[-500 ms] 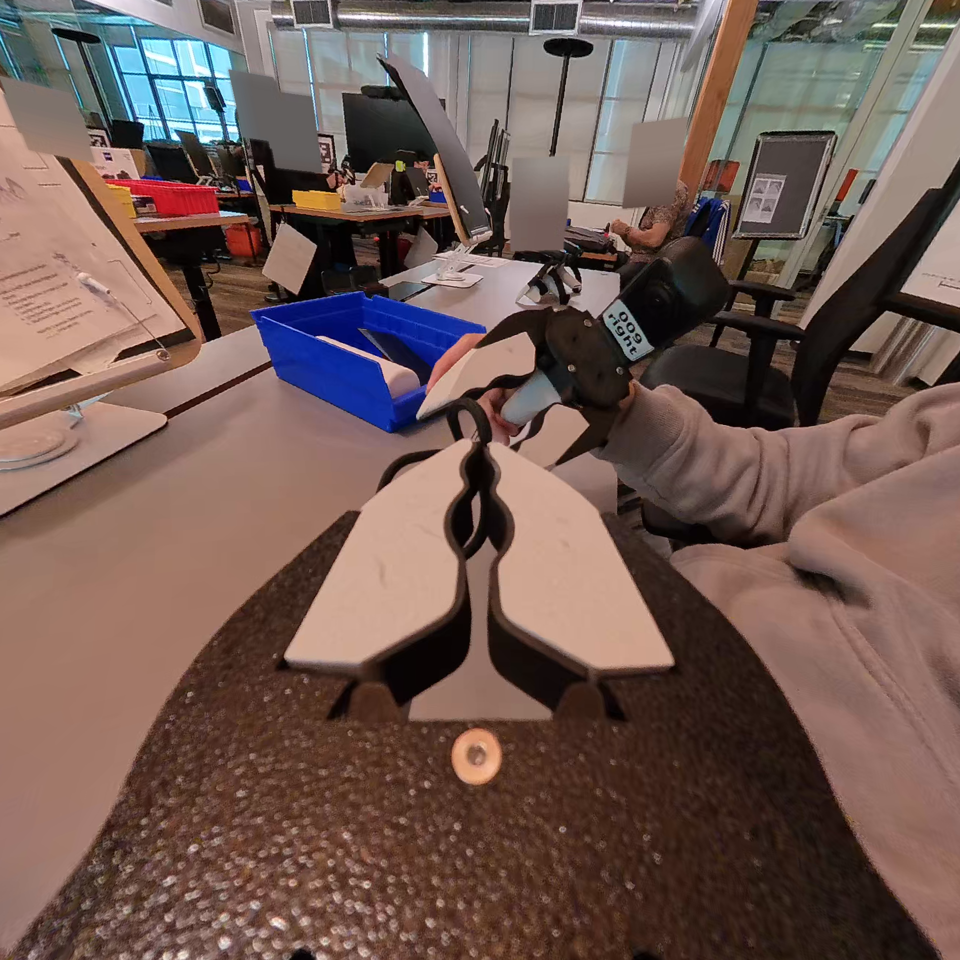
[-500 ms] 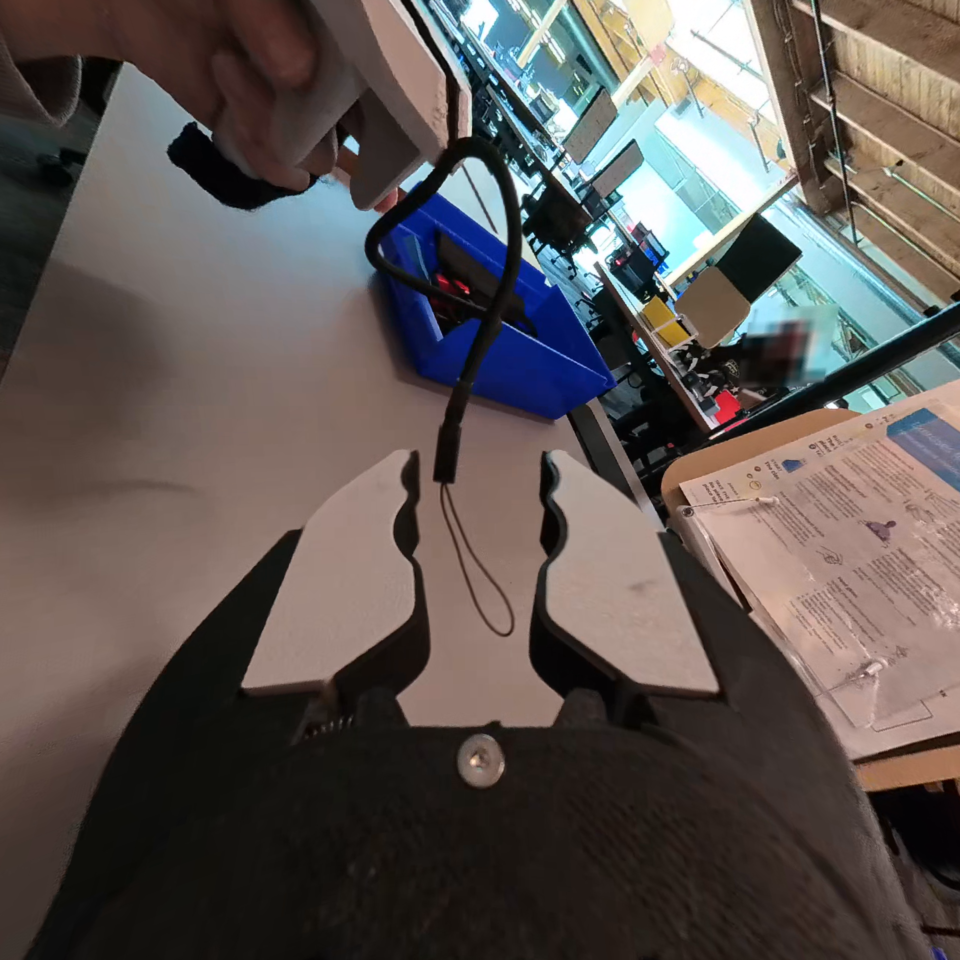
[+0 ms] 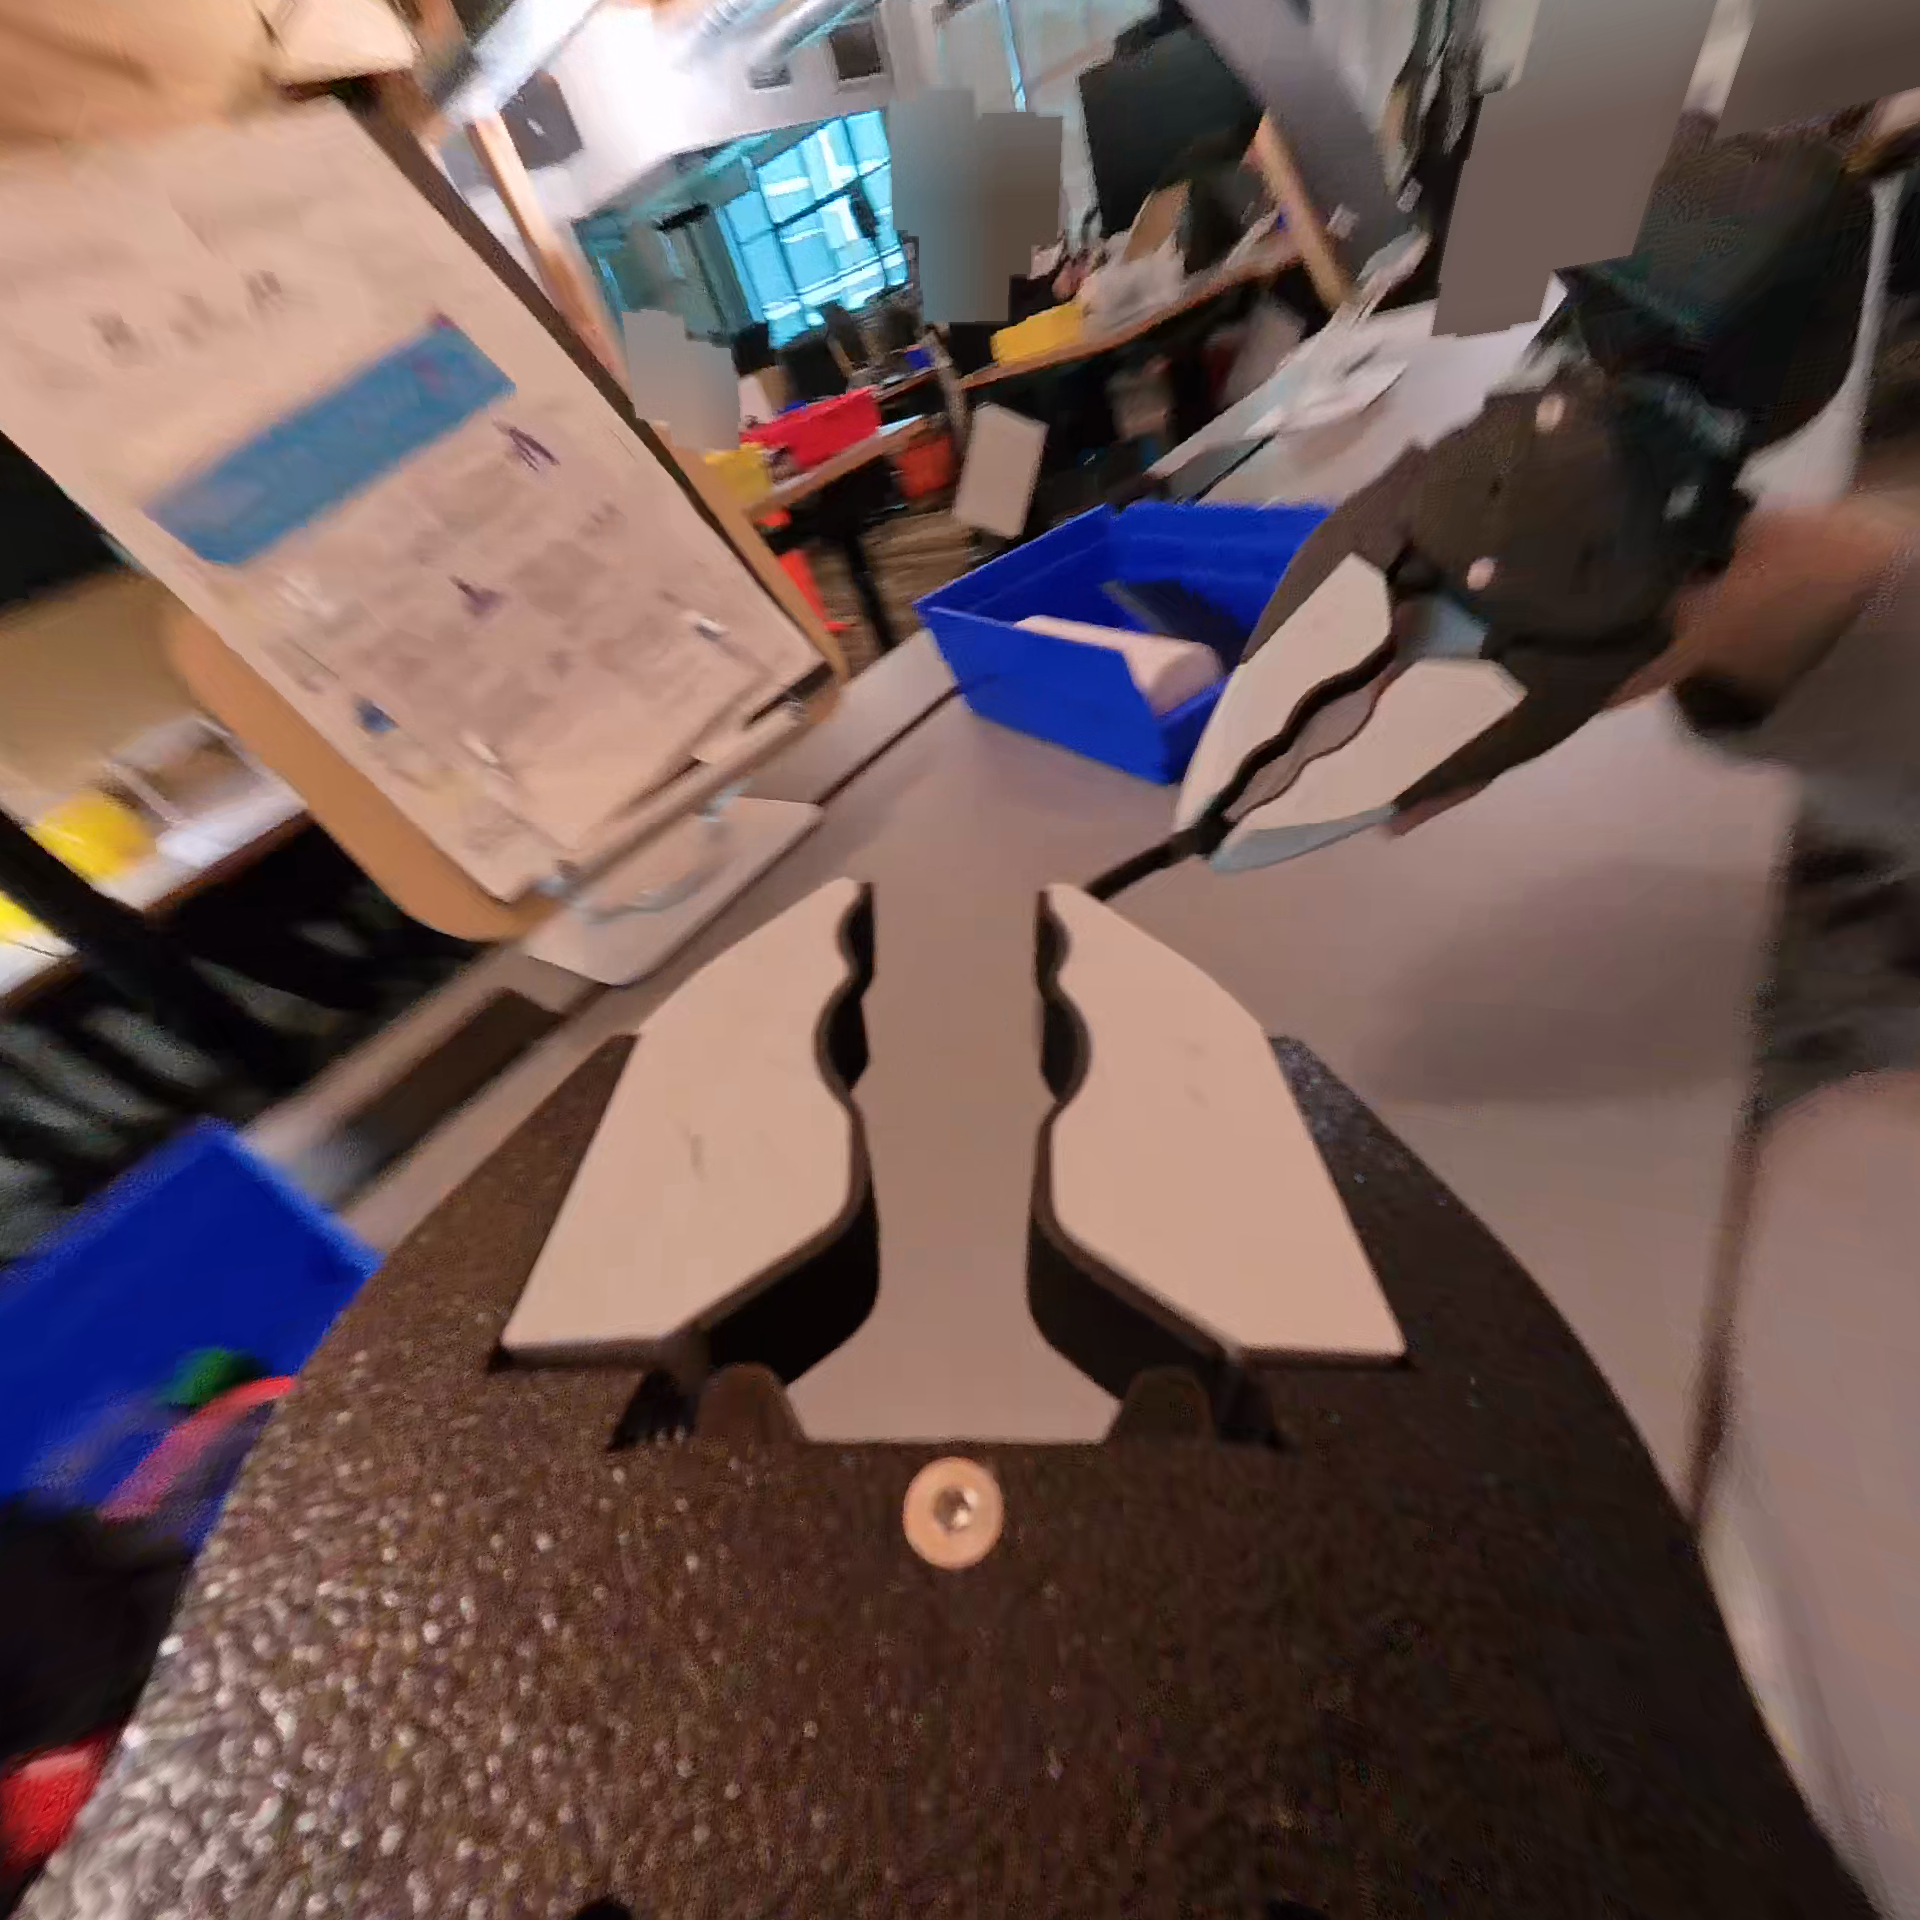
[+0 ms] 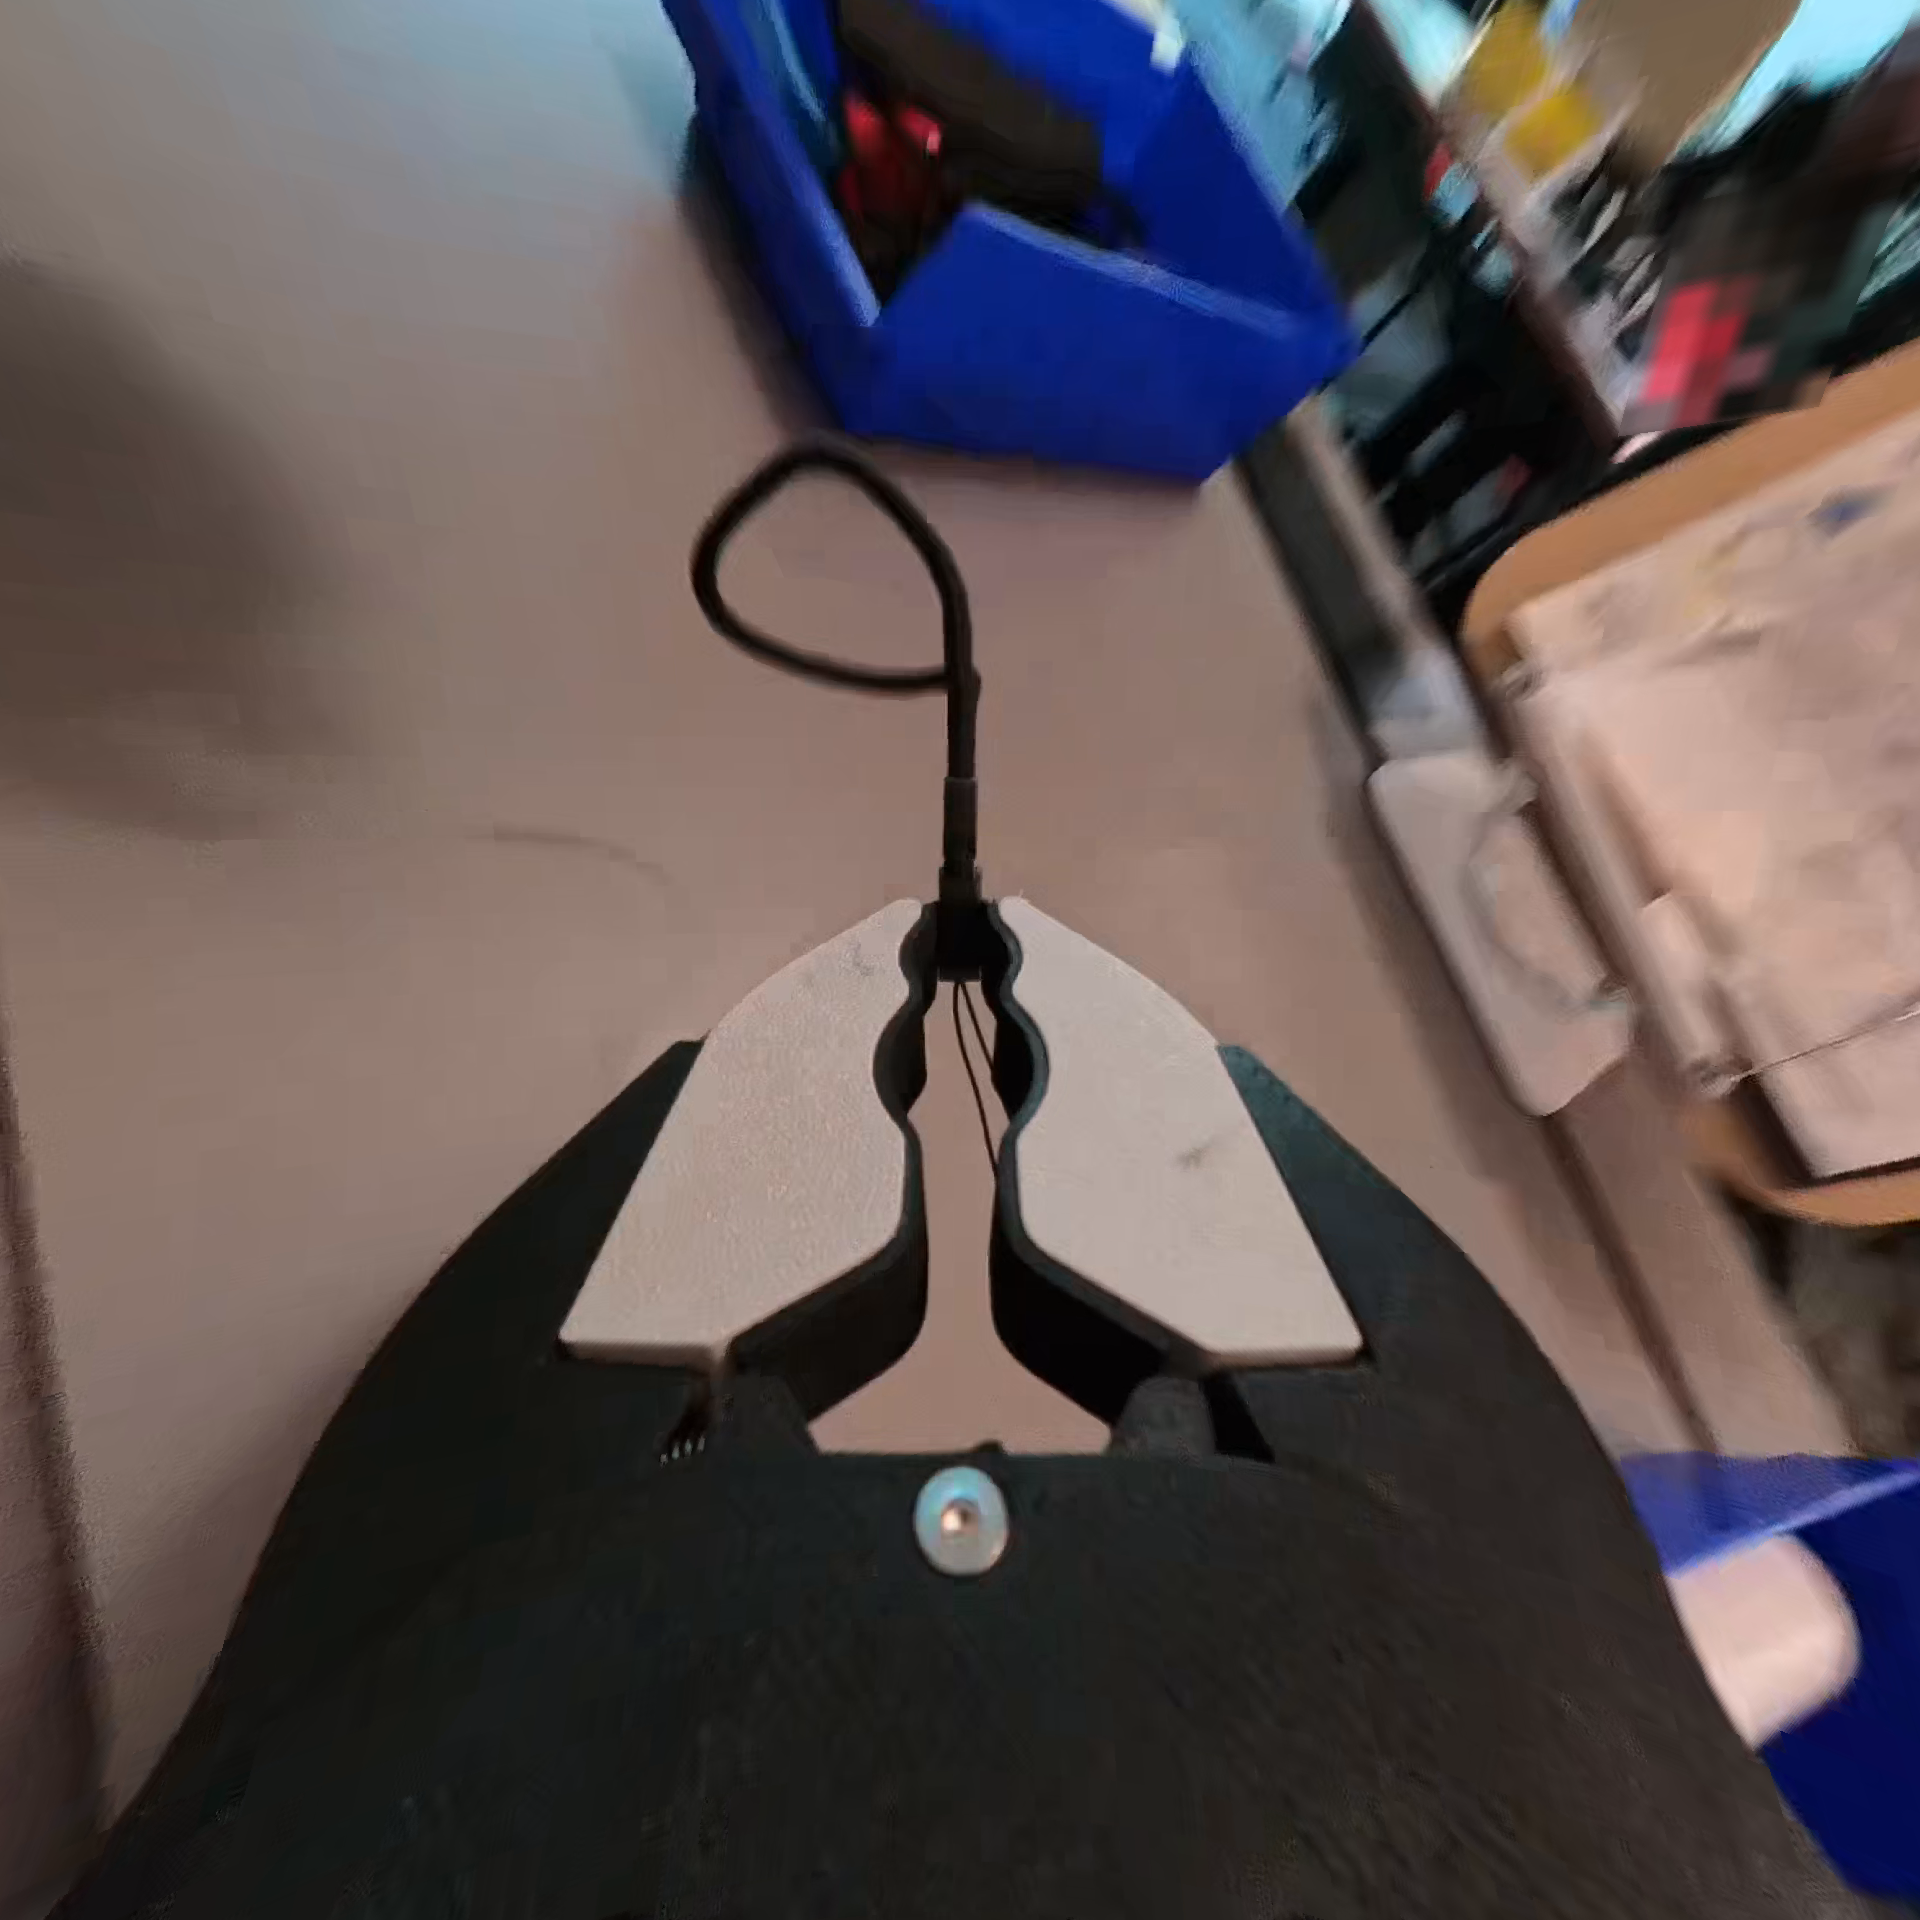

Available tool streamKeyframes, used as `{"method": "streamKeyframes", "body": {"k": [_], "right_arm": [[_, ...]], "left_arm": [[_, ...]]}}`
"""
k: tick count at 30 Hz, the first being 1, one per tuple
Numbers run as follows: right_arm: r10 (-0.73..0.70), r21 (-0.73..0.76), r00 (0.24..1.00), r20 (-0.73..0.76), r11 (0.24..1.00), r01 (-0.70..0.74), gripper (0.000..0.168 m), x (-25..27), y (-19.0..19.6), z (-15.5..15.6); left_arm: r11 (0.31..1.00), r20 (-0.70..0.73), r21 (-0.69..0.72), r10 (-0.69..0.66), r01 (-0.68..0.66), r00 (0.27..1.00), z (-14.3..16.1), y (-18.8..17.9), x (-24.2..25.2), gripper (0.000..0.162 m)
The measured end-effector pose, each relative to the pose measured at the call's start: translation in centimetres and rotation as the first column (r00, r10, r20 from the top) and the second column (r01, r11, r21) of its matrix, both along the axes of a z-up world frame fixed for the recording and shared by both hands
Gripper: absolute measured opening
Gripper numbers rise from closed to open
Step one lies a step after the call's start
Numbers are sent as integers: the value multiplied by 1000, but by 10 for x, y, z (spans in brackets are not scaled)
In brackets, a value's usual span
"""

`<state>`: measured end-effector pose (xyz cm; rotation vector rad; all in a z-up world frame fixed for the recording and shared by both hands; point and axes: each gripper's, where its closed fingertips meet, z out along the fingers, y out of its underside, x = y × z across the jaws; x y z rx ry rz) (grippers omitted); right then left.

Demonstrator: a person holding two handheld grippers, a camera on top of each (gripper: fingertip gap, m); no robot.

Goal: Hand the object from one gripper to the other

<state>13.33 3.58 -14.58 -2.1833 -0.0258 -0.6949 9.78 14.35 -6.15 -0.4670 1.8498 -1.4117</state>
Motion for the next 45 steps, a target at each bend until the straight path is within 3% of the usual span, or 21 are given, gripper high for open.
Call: {"method": "streamKeyframes", "body": {"k": [1, 4, 6, 8, 11, 14, 17, 20, 22, 24, 26, 29, 32, 34, 36, 39, 42, 45], "right_arm": [[-3, 8, 997, -79, 1000, 4, 7, -4, 0, -5], [52, 63, 950, -309, 997, -34, 7, -22, 5, -11], [86, 110, 908, -411, 993, -44, 7, -31, 7, -10], [111, 145, 881, -460, 988, -49, 7, -35, 7, -8], [105, 168, 866, -488, 986, -25, 7, -32, 4, -5], [121, 143, 861, -494, 988, -56, 7, -37, 4, -10], [136, 142, 860, -491, 987, -75, 7, -41, 9, -10], [147, 129, 862, -485, 987, -96, 7, -45, 11, -12], [152, 119, 870, -469, 987, -108, 7, -45, 11, -13], [172, 127, 882, -439, 984, -128, 7, -45, 13, -10], [216, 152, 905, -367, 973, -171, 19, -46, 14, -3], [225, 157, 965, -136, 966, -203, 55, -37, 6, 17], [267, 231, 964, -7, 938, -259, 59, -41, -3, 43], [318, 337, 947, 35, 889, -311, 57, -48, -3, 63], [399, 418, 917, 21, 829, -371, 56, -58, 0, 69], [488, 414, 873, -12, 797, -440, 58, -70, 8, 57], [540, 454, 842, 7, 748, -484, 48, -81, 17, 61], [618, 472, 786, -6, 695, -543, 43, -97, 21, 59]], "left_arm": [[995, 82, 99, 11, -19, 997, 1, -7, -4, 36], [911, 293, 411, -95, -35, 951, -12, -44, -20, 49], [839, 389, 542, -197, -51, 900, -26, -68, -25, 49], [787, 452, 614, -279, -69, 847, -43, -83, -22, 37], [747, 421, 660, -279, -81, 863, -73, -87, -6, 36], [746, 481, 649, -251, -149, 840, -76, -87, 4, 38], [699, 504, 687, -262, -199, 823, -83, -88, 8, 36], [684, 525, 694, -265, -227, 809, -87, -90, 10, 28], [689, 541, 684, -259, -239, 800, -86, -92, 10, 13], [695, 520, 682, -241, -228, 819, -87, -90, 12, 12], [745, 480, 636, -179, -200, 858, -84, -86, 15, 12], [847, 374, 520, -114, -107, 920, -79, -77, 18, 12], [938, 183, 339, -142, 73, 973, -76, -74, 13, 12], [957, -2, 153, -250, 247, 968, -75, -80, 1, 12], [905, -137, -91, -425, 416, 895, -66, -89, -18, 12], [703, -201, -399, -694, 589, 691, -48, -95, -48, 12], [581, -235, -469, -809, 666, 539, -51, -96, -67, 12], [511, -245, -486, -859, 709, 451, -56, -99, -79, 11]]}}
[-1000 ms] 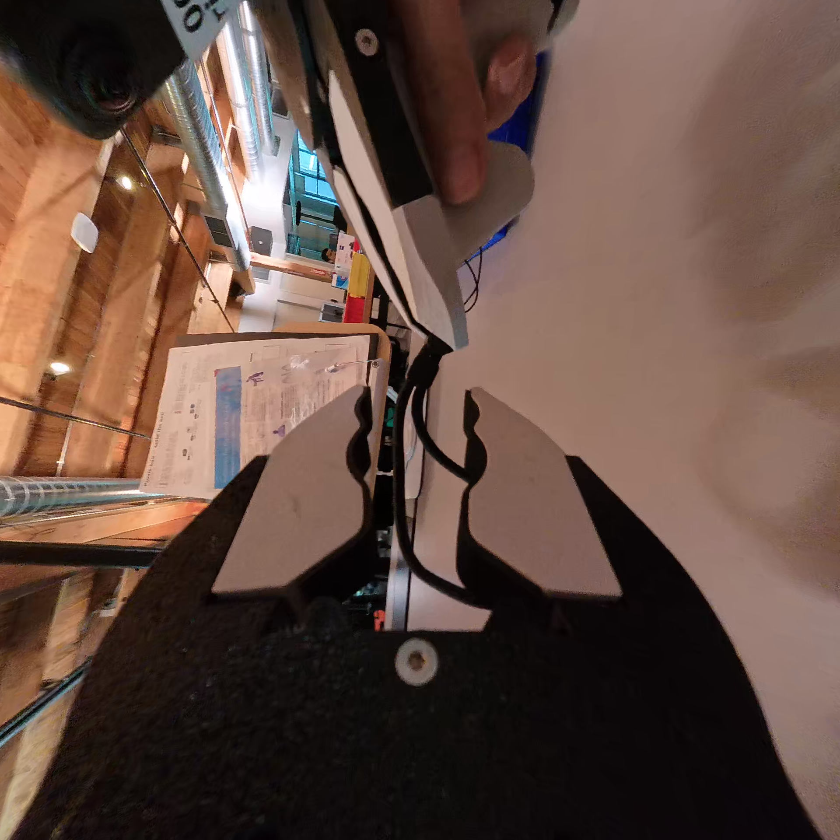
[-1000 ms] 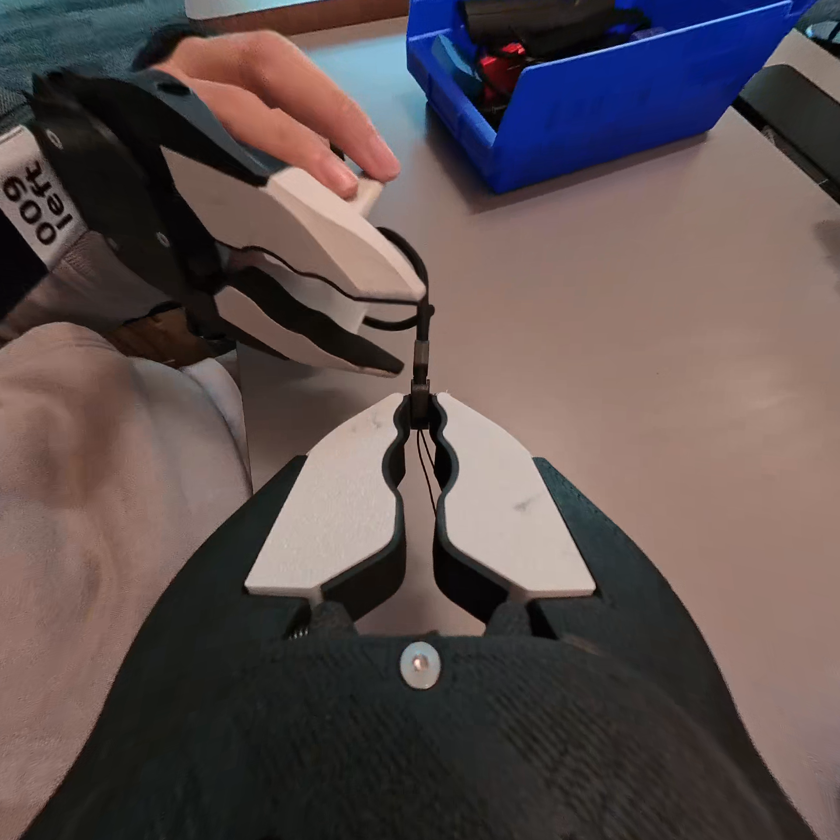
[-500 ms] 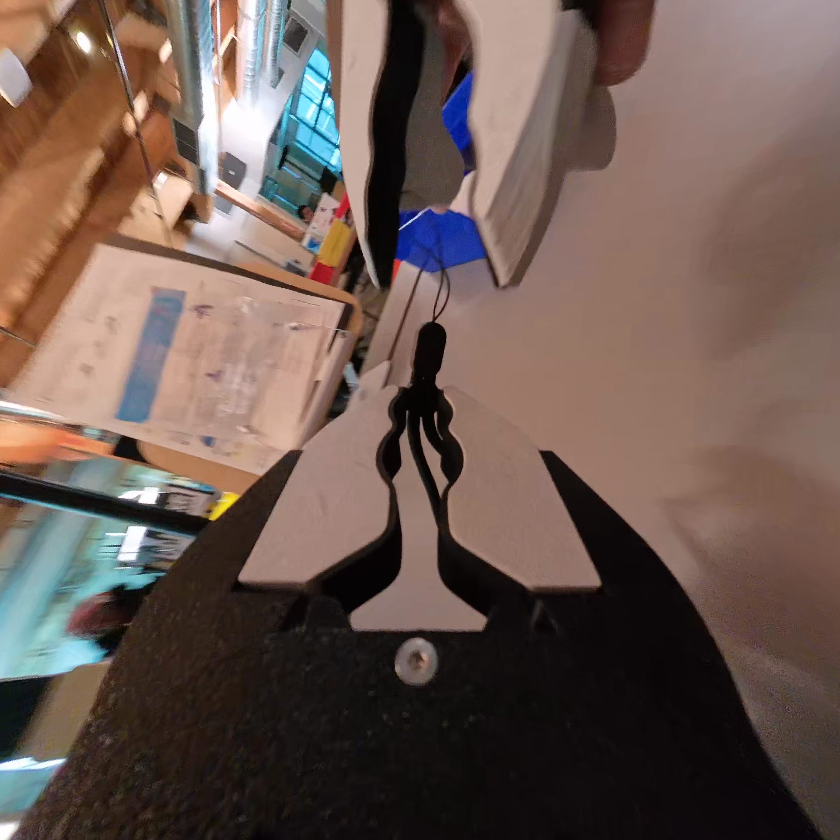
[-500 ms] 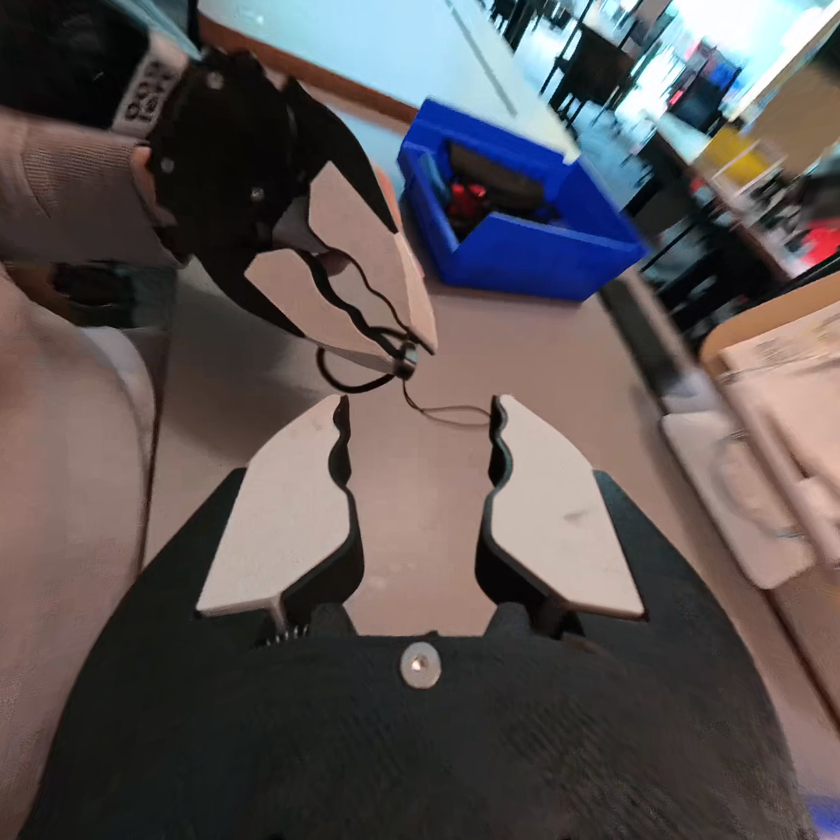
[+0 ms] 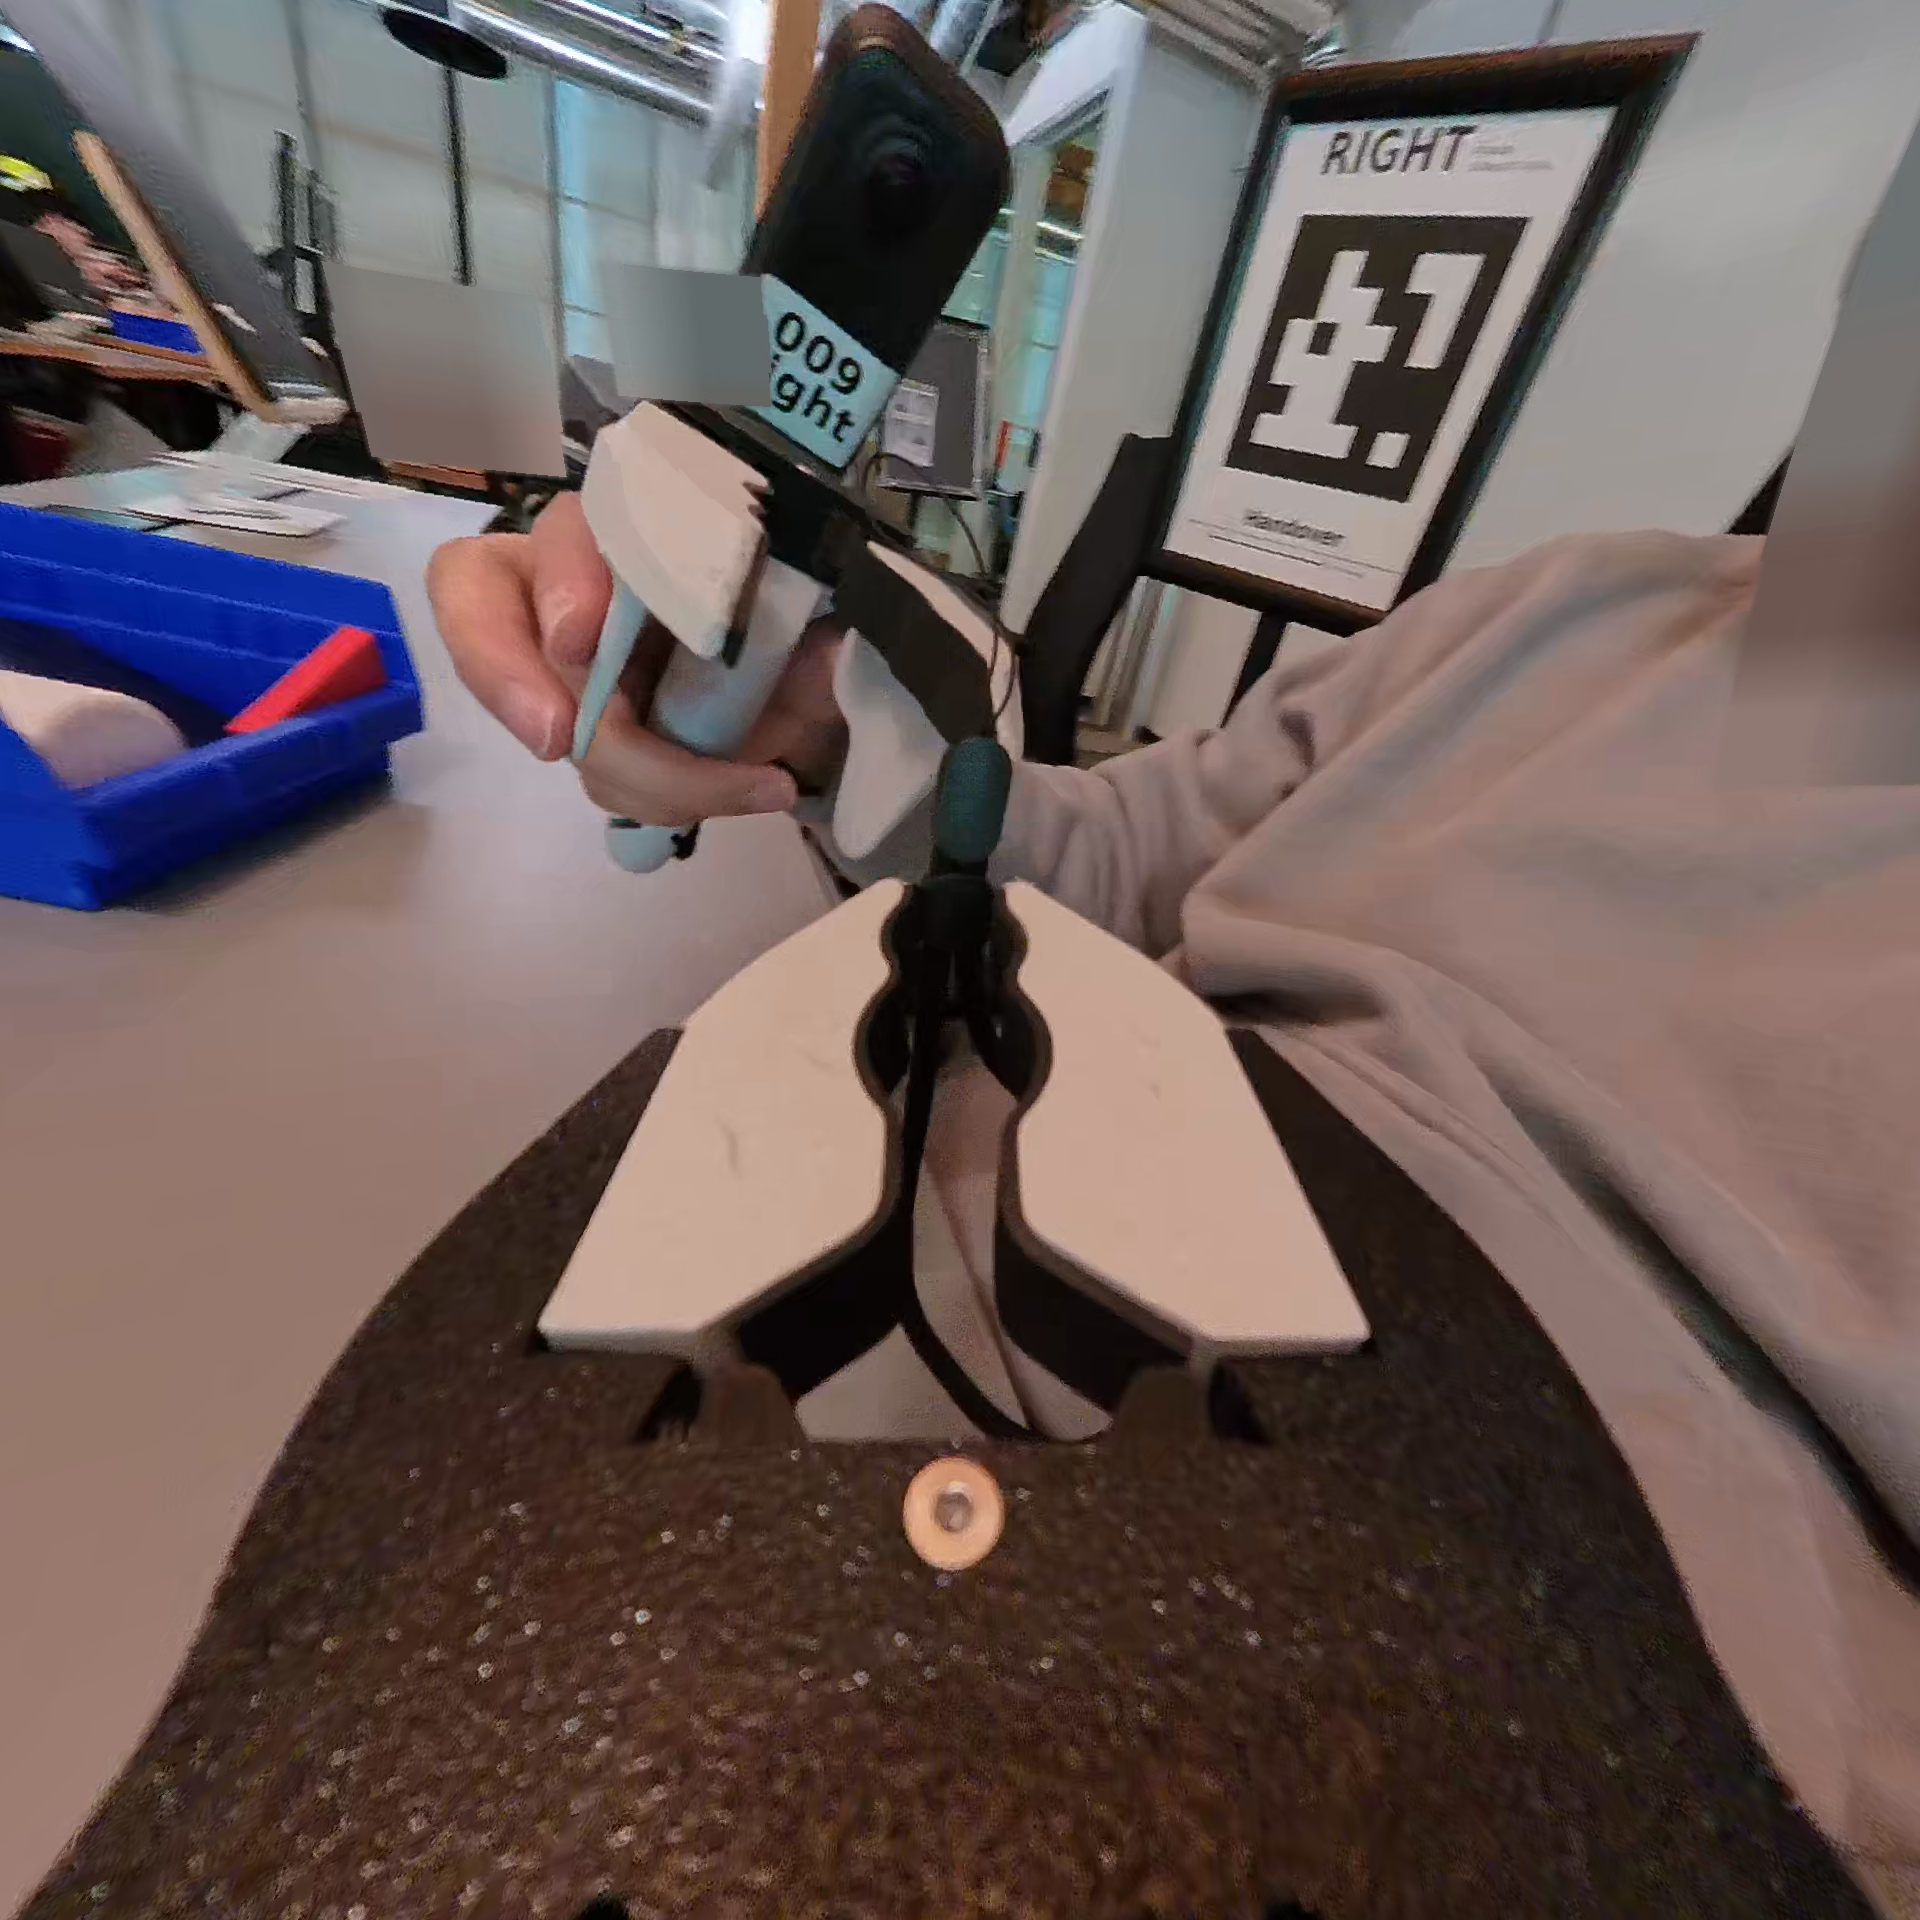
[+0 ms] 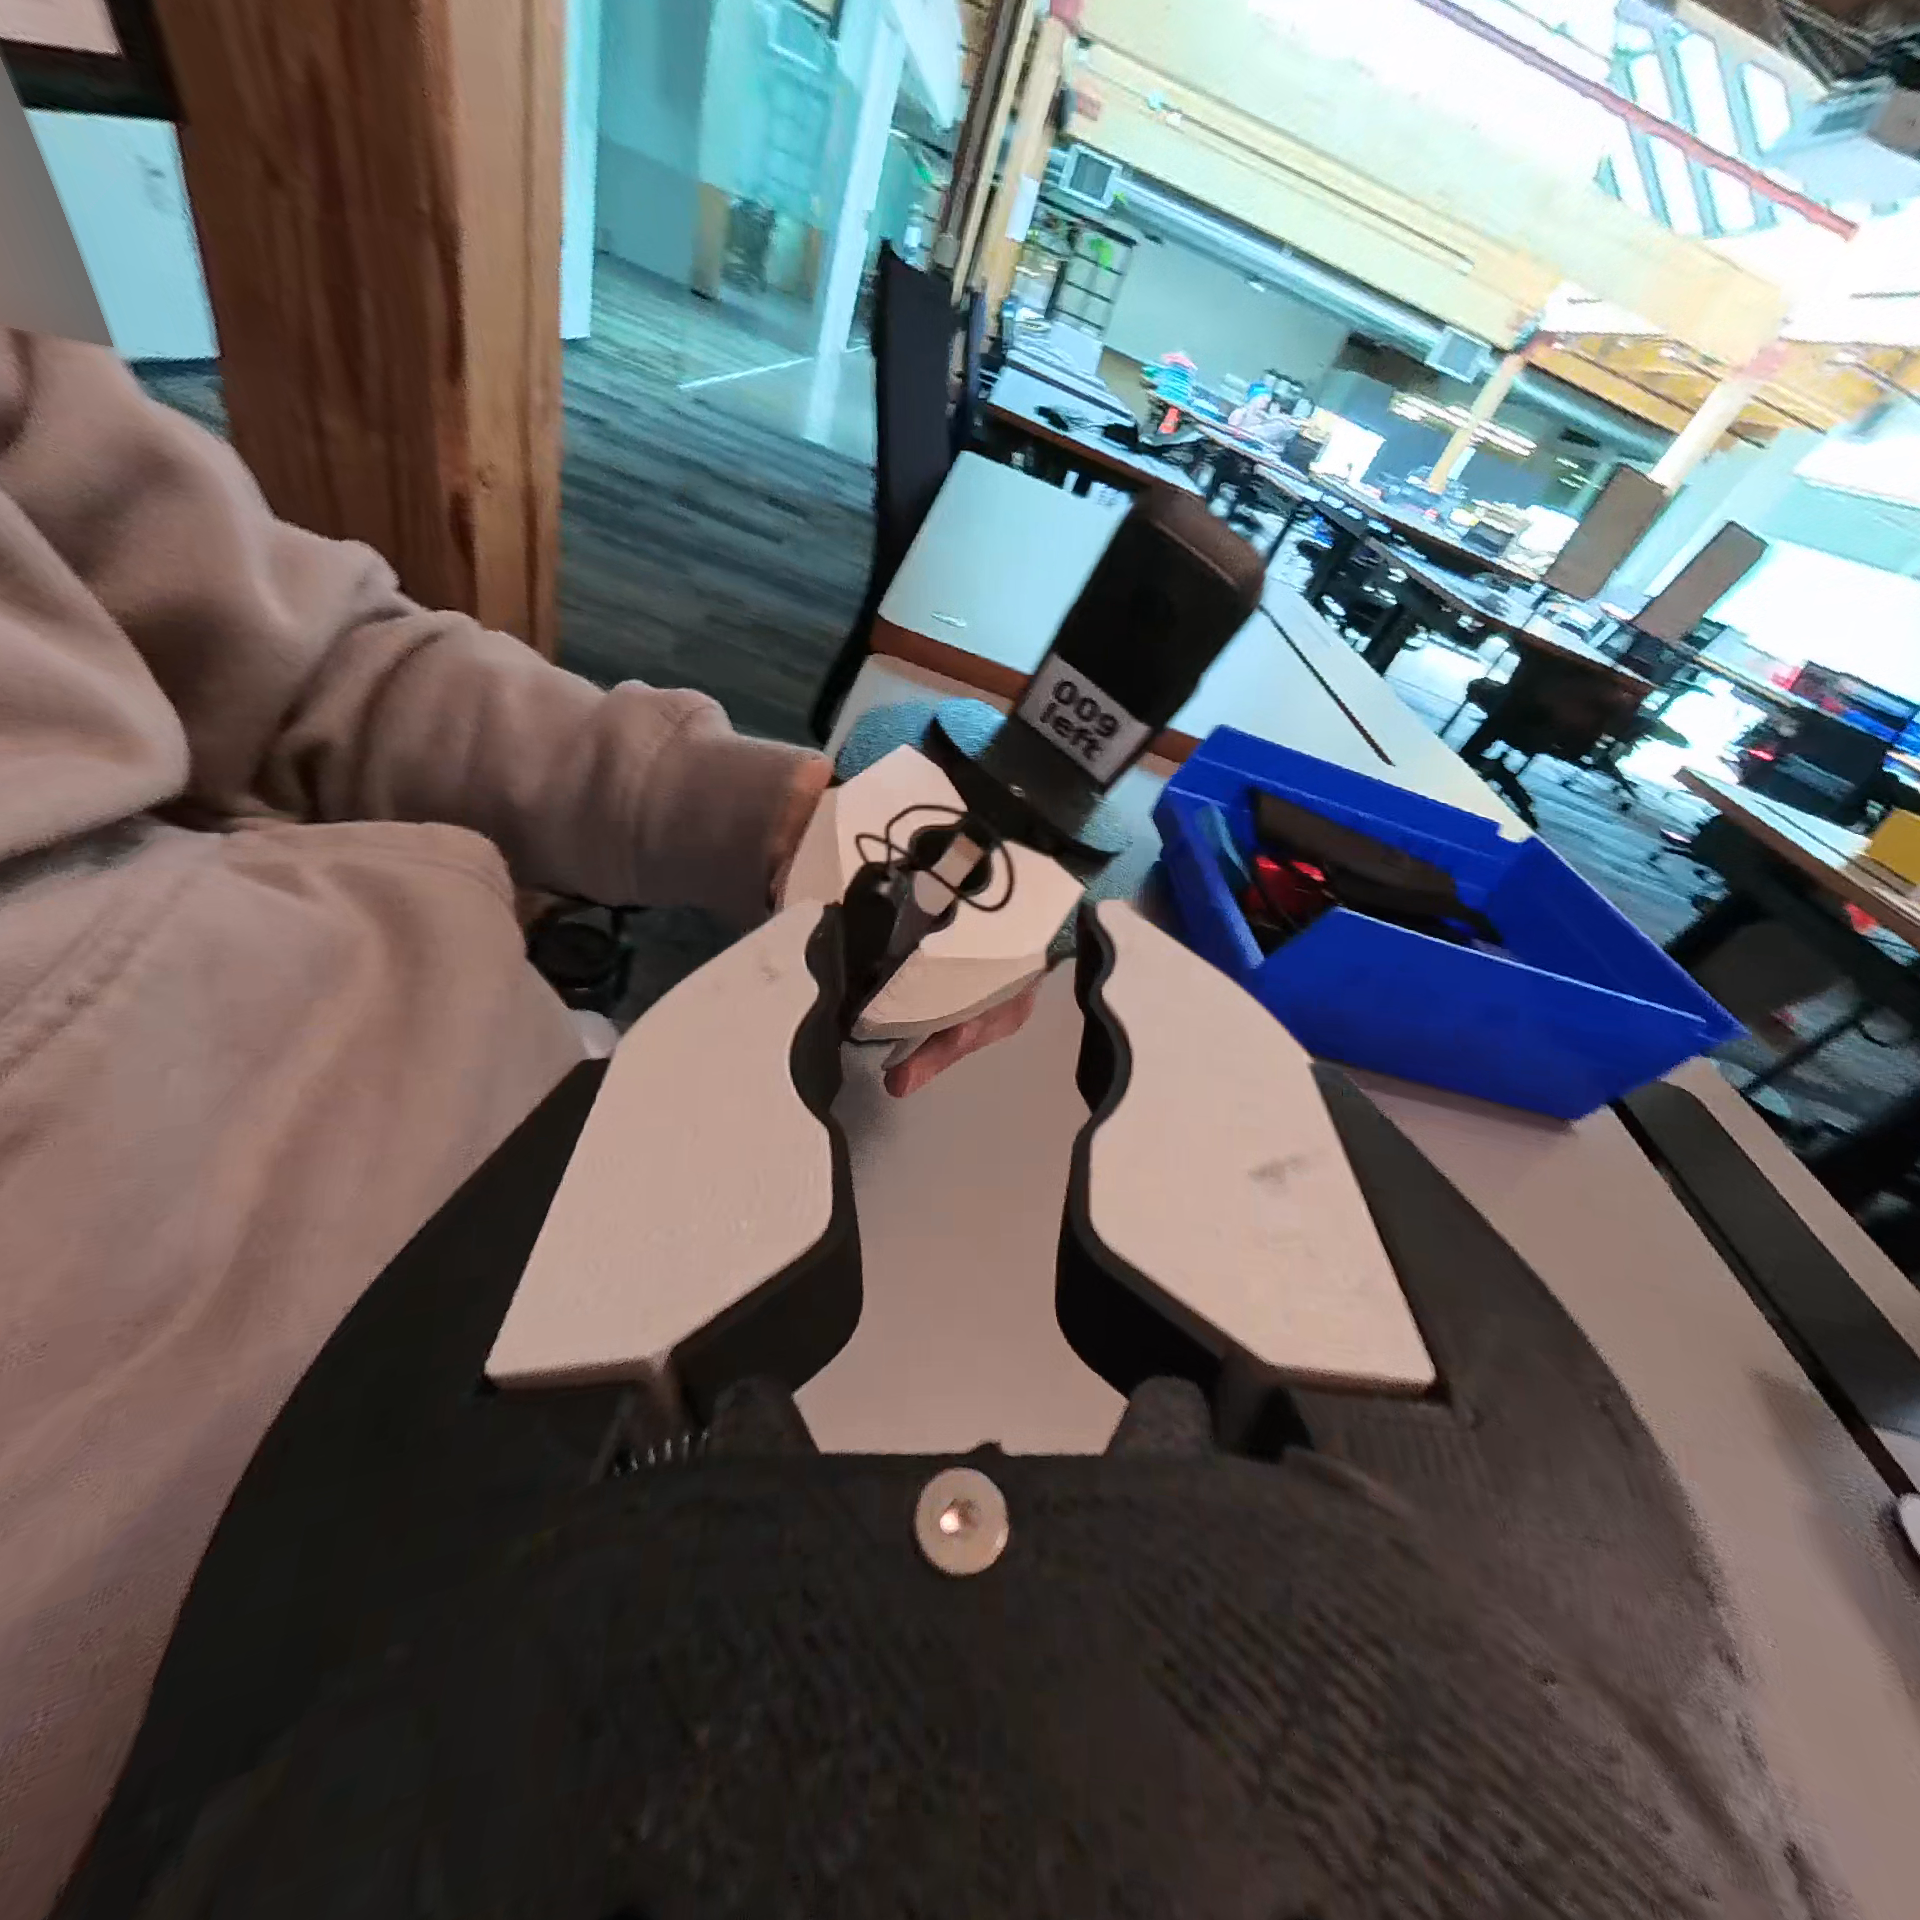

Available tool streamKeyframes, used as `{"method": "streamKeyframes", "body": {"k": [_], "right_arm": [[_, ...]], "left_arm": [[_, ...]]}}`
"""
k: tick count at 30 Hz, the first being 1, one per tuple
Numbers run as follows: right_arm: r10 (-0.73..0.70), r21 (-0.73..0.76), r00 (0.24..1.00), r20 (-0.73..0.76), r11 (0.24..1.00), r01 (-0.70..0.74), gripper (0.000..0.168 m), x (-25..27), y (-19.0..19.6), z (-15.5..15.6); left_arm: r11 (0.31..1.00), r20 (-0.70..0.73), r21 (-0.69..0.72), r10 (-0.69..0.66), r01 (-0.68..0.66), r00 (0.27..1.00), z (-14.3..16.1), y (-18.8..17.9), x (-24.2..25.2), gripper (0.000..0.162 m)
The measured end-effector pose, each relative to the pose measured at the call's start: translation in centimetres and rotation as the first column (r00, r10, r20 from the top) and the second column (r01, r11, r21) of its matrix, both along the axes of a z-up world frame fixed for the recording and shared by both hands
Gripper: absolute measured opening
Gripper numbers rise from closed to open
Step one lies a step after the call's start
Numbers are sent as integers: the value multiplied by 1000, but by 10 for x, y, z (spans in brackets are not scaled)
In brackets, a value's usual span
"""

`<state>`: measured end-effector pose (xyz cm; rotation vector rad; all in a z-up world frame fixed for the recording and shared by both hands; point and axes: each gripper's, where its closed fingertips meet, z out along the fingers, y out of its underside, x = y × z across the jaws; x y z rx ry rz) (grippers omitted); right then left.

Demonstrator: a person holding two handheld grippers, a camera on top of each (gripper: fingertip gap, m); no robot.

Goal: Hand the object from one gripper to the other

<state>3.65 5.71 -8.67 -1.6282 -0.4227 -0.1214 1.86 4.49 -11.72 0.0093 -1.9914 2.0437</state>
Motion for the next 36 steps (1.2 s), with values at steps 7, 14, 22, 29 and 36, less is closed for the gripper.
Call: {"method": "streamKeyframes", "body": {"k": [7, 14, 22, 29, 36], "right_arm": [[126, -59, 986, 108, 991, -120, 17, -21, 0, -16], [18, -38, 997, 81, 999, -15, 6, -3, 3, -7], [35, -32, 999, 14, 999, -34, 23, -4, 3, -10], [59, -37, 997, 53, 998, -57, 49, -11, 8, -16], [141, -86, 989, 54, 987, -136, 12, -24, 7, -20]], "left_arm": [[994, -54, 31, -102, 104, 993, -10, -4, -12, 12], [996, 11, -29, 87, -86, 996, -4, -2, 13, 12], [984, 39, 43, 172, -174, 984, -1, 3, 23, 11], [993, -33, 94, -73, 76, 997, -14, -3, -10, 11], [995, -29, 78, -53, 55, 998, -14, -3, -6, 11]]}}
